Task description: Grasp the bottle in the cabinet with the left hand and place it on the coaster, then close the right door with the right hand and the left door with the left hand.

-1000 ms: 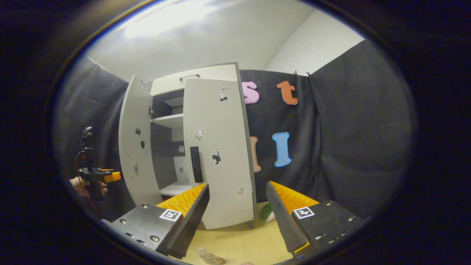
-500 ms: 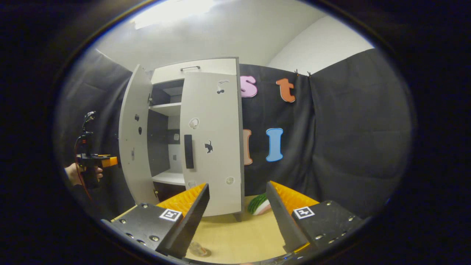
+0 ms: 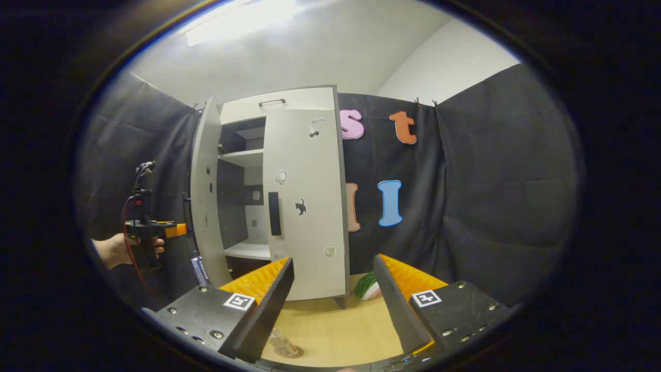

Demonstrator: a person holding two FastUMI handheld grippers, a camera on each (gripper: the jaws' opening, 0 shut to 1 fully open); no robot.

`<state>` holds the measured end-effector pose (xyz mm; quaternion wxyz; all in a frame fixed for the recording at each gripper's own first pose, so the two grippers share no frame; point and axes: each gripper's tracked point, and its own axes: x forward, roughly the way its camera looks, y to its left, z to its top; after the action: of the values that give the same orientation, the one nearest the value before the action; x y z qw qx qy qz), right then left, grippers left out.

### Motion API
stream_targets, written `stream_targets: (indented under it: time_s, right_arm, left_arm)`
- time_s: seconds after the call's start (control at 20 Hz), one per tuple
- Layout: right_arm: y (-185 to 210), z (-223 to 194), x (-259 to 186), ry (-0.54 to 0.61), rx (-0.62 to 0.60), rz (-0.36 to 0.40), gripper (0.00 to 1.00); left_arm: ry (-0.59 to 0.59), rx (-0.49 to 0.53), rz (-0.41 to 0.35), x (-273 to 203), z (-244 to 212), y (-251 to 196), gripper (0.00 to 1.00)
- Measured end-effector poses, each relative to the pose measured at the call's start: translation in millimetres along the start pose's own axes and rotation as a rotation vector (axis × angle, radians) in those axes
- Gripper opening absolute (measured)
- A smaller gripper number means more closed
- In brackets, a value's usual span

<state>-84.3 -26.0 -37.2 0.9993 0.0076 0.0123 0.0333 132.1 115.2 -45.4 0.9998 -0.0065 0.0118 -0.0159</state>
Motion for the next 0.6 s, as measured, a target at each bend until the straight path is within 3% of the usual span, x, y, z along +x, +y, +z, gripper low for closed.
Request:
stream_targets:
  time_s: [0.3, 0.4, 0.45, 0.6]
  right_arm:
    - [-5, 13, -51, -0.023, 0.012, -0.021, 0.95]
    - [-1, 19, -70, -0.038, 0.015, -0.011, 0.95]
    - [-1, 23, -75, -0.042, 0.012, -0.008, 0.98]
    - [-3, 31, -93, -0.052, -0.008, -0.007, 0.94]
  left_arm:
    - [0.003, -0.027, -0.025, 18, 11, -21, 0.95]
    - [0.000, -0.060, -0.051, 14, 18, -35, 0.90]
    - [-0.006, -0.073, -0.066, 9, 23, -42, 0.90]
    - [-0.003, -0.064, -0.088, -9, 27, -59, 0.95]
